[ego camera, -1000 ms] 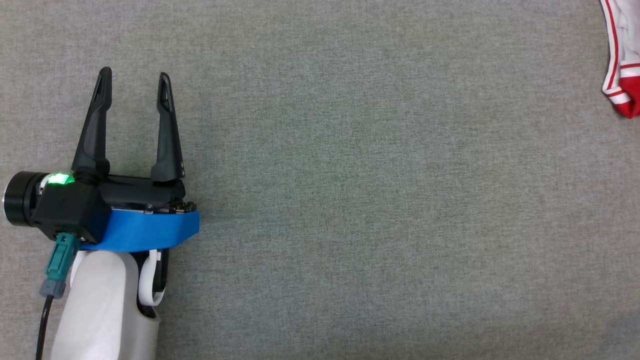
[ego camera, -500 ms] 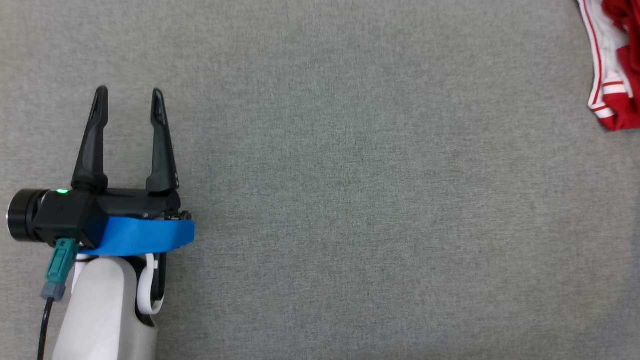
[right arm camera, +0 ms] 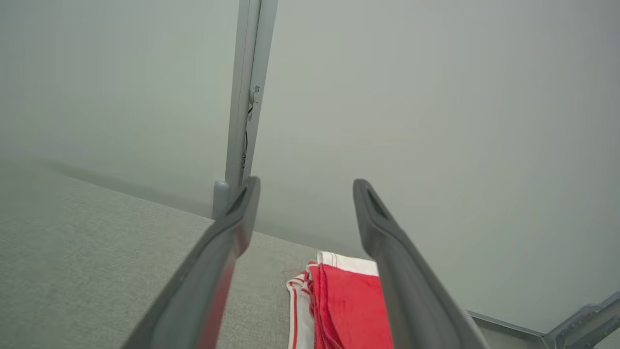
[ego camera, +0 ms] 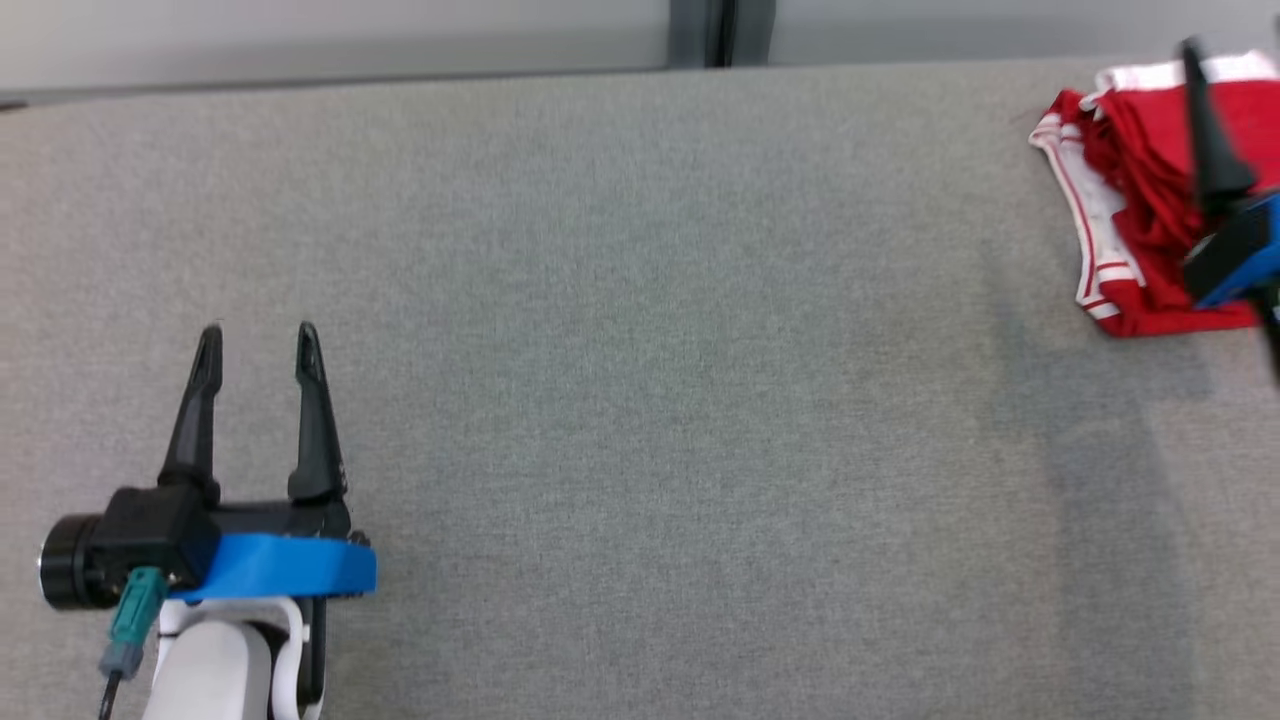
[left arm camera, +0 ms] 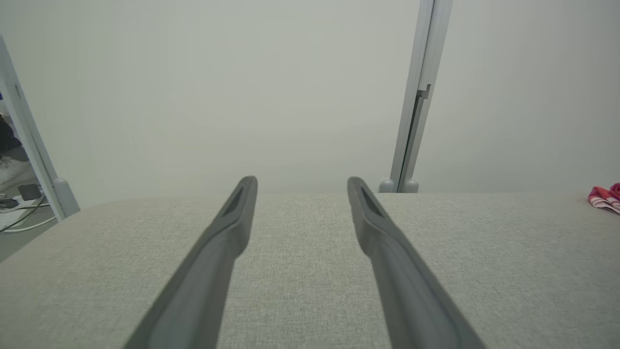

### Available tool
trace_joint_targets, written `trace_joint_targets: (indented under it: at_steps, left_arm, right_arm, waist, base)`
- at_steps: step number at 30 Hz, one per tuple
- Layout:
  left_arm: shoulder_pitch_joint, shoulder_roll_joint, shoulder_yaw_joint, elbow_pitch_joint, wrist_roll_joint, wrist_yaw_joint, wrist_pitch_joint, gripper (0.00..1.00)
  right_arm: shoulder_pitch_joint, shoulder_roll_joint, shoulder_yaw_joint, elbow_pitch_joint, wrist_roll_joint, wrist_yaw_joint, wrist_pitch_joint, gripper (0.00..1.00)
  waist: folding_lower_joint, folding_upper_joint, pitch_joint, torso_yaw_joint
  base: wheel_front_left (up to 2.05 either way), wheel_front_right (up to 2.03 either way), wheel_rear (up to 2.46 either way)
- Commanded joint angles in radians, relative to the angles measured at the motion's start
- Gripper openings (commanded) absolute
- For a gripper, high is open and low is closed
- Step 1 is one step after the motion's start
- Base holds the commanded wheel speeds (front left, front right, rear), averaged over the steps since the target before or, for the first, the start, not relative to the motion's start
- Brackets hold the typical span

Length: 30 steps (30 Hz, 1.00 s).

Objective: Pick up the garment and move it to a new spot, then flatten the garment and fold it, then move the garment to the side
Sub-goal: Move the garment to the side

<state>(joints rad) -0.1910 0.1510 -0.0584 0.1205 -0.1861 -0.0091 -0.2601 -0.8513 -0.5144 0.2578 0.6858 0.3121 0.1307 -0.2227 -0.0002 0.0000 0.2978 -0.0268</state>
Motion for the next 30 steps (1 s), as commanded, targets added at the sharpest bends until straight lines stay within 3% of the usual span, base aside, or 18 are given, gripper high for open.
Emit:
trace_joint_targets:
  at_steps: [1,7,15,30]
  left_arm:
    - [0.018,0.005,0.004,0.004,-0.006,0.004,-0.005,1.0]
    - [0.071,0.001,0.008,0.019,-0.018,0.01,-0.005,1.0]
    - [0.109,-0.001,0.001,0.027,-0.027,0.015,0.001,1.0]
    - [0.141,0.004,-0.009,0.009,-0.044,0.023,0.018,1.0]
  right_arm:
    - [0.03,0.026,0.005,-0.01,0.011,0.0,-0.01,1.0]
    - [0.127,0.132,0.017,-0.049,0.021,0.0,-0.028,1.0]
    - [0.248,0.206,-0.001,-0.105,0.02,0.0,-0.035,1.0]
    - [0.558,0.345,-0.157,-0.348,-0.057,0.0,0.004,1.0]
  waist:
    - [0.0002,0.0,-0.036,-0.02]
    - [0.0002,0.0,-0.112,-0.022]
    - [0.0002,0.0,-0.172,-0.024]
    - [0.0002,0.0,-0.218,-0.012]
  base:
    - [0.0,0.0,0.0]
    - [0.0,0.0,0.0]
    - [0.0,0.0,0.0]
    - [0.0,0.0,0.0]
